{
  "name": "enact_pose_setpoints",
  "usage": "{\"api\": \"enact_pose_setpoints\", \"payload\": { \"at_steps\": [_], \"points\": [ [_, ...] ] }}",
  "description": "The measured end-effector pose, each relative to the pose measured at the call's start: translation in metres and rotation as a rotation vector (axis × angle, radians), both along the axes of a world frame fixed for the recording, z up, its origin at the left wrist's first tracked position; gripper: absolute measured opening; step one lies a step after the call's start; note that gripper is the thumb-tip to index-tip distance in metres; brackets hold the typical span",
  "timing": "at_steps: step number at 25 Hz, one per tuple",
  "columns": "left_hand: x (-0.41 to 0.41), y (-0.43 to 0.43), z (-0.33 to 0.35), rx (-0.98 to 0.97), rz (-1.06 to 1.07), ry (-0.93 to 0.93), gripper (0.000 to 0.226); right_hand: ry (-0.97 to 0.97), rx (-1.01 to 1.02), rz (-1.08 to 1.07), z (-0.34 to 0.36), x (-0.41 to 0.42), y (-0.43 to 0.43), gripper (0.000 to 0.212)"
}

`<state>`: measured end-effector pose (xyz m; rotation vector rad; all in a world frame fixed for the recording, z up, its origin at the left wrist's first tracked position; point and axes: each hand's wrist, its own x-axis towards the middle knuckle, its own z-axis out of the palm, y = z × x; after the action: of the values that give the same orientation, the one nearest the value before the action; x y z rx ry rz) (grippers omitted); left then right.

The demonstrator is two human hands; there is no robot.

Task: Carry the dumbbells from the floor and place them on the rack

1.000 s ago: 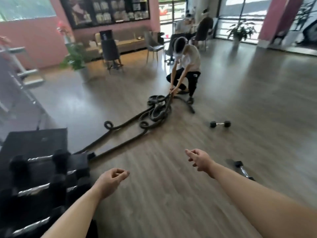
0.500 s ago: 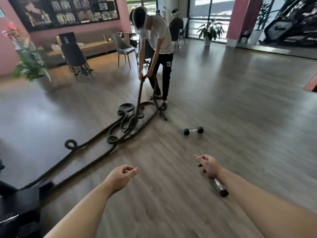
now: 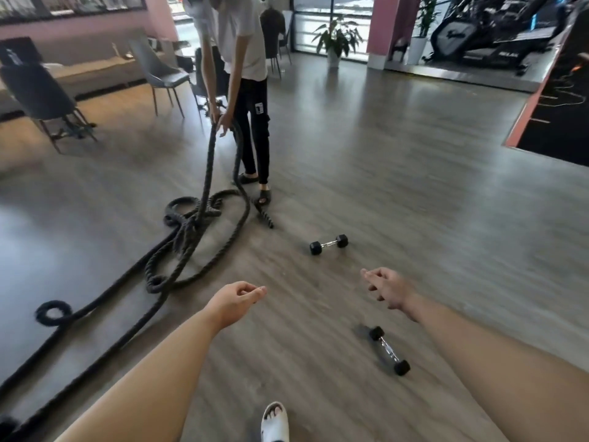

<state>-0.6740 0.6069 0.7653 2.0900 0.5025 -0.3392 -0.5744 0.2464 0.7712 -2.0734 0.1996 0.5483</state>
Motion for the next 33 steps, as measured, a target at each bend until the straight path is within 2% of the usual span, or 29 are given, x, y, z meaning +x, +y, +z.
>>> {"api": "enact_pose_setpoints", "payload": {
  "at_steps": [2,8,12,17,21,24,28,33],
  "points": [
    [0.057,0.020,-0.004,-0.016,-0.044,0.024,0.064,-0.016,-0.045,-0.027,-0.003,0.038,0.008,0.040],
    [0.203,0.057,-0.009,0.039,-0.176,0.066,0.057,-0.027,-0.163,-0.062,-0.008,0.144,0.013,0.027],
    [0.285,0.048,-0.032,0.043,-0.219,0.125,0.057,0.042,-0.159,-0.061,-0.036,0.218,0.013,0.030],
    [0.390,0.024,-0.060,0.077,-0.202,0.137,0.036,0.093,-0.110,-0.049,-0.070,0.343,0.014,0.040],
    [0.483,0.004,-0.067,0.109,-0.257,0.157,0.035,0.141,-0.153,0.015,-0.092,0.439,0.023,0.044],
    [0.545,-0.002,-0.074,0.085,-0.229,0.129,0.037,0.150,-0.196,0.059,-0.104,0.504,0.031,0.042],
    [0.617,0.005,-0.109,0.029,-0.207,0.210,0.042,0.192,-0.225,0.113,-0.120,0.599,0.051,0.047],
    [0.710,0.029,-0.164,-0.065,-0.113,0.283,0.041,0.232,-0.231,0.098,-0.151,0.698,0.074,0.036]
  ]
}}
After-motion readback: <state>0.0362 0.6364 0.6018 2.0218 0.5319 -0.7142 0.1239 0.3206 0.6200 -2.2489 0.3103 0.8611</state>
